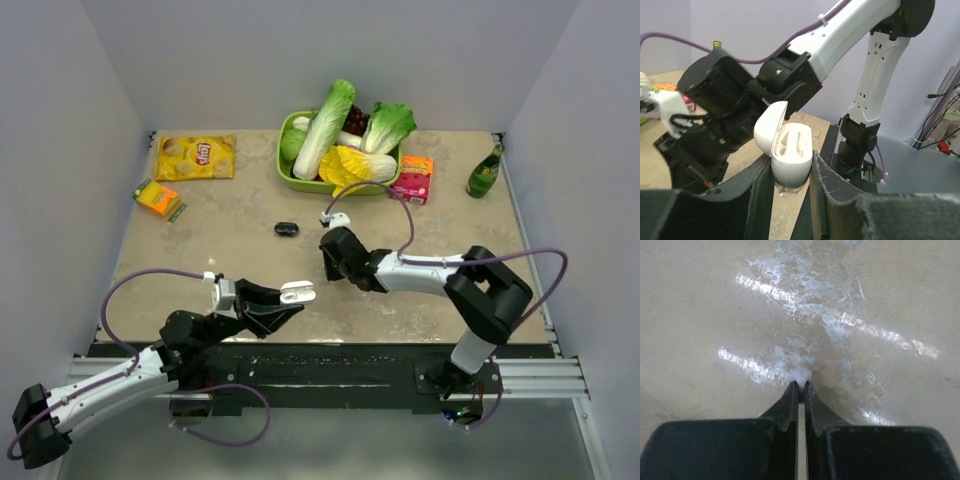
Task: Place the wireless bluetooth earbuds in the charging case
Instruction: Pick up the earbud from the center of the board, then place the earbud in the charging case, then close the charging case, then place the charging case at the center of the board.
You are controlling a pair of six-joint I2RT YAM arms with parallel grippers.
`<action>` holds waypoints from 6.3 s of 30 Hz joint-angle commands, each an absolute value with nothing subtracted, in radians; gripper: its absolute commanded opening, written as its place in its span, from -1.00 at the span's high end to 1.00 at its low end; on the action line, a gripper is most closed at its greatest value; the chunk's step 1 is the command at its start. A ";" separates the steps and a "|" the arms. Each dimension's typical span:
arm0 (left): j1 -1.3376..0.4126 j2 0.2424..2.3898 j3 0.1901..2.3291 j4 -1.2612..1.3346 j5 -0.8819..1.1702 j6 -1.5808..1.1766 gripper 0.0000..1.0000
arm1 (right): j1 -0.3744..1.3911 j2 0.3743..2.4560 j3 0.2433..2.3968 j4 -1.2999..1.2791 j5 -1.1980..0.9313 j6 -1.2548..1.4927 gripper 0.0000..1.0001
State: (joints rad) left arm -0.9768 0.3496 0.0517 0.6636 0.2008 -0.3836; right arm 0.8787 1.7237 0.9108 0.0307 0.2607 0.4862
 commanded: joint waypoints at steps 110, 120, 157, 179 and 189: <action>-0.982 0.710 0.089 0.980 0.494 -0.451 1.00 | 1.261 0.759 1.114 -0.474 0.145 0.165 0.38; -0.985 0.735 0.090 1.037 0.499 -0.459 1.00 | 1.259 0.897 1.083 -0.491 0.353 0.272 0.98; -1.000 0.733 0.089 1.019 0.407 -0.439 1.00 | 1.259 0.996 1.026 -0.437 0.089 0.235 1.00; -0.738 1.624 0.678 0.693 0.098 -0.546 1.00 | 1.258 0.743 0.700 -0.213 0.672 0.431 -0.06; -0.676 1.911 0.842 0.632 0.166 -0.554 1.00 | 1.258 0.750 0.730 -0.308 0.693 0.449 -0.07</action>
State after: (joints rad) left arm -0.6842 1.8748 0.7803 0.6346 0.1226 -0.5446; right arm 1.2583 0.7494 0.6945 -0.3023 0.6636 0.4248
